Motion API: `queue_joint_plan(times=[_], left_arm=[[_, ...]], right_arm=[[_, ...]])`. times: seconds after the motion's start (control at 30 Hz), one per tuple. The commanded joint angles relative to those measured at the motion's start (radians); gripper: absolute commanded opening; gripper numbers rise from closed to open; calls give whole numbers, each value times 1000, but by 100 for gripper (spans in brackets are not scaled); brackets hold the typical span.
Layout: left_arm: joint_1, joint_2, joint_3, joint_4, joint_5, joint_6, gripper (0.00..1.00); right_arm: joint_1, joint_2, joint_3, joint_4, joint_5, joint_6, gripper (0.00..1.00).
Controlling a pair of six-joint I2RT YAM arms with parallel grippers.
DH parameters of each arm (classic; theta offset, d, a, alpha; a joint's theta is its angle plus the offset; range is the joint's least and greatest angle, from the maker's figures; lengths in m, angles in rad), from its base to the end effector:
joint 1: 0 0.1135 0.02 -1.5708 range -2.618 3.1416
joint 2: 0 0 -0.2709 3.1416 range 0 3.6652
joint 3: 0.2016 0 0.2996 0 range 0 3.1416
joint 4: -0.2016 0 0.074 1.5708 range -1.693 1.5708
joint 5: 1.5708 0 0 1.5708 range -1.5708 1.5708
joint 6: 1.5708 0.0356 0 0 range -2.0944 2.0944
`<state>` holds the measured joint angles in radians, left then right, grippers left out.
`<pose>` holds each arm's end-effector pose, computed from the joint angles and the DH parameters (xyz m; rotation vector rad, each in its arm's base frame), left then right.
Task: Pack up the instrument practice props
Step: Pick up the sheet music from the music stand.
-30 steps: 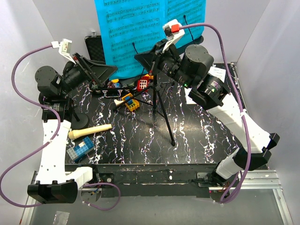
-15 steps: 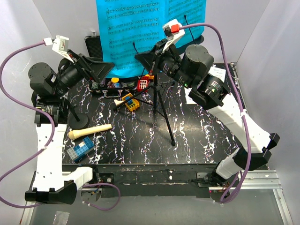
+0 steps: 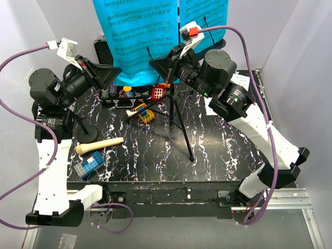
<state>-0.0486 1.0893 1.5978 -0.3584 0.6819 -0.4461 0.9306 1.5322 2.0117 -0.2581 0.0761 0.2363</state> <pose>0.2209 -0.0332 0.5641 0.2902 1.4887 -0.8815 0.2107 0.2784 0.5969 -0.4166 1.3487 0.9263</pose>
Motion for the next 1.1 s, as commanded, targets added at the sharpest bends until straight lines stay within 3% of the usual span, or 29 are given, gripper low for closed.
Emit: queue_joint_plan(times=[0.0, 0.07, 0.47, 0.7, 0.93, 1.07], left_arm=[[-5, -6, 34, -37, -38, 46, 13], [-7, -6, 37, -42, -41, 50, 0], [-8, -5, 31, -106, -203, 76, 0], [-8, -2, 34, -186, -447, 86, 0], [-8, -8, 27, -249, -646, 81, 0], [-8, -17, 16, -254, -667, 76, 0]], right_arm=[[-4, -29, 21, -13, 2, -12, 1], [-4, -29, 21, -13, 2, -11, 1], [-4, -41, 6, -13, -24, -25, 1], [-4, -63, -30, -10, -68, -31, 1], [-4, -70, -45, -13, -98, -31, 6], [-4, -70, -44, -12, -104, -31, 12]])
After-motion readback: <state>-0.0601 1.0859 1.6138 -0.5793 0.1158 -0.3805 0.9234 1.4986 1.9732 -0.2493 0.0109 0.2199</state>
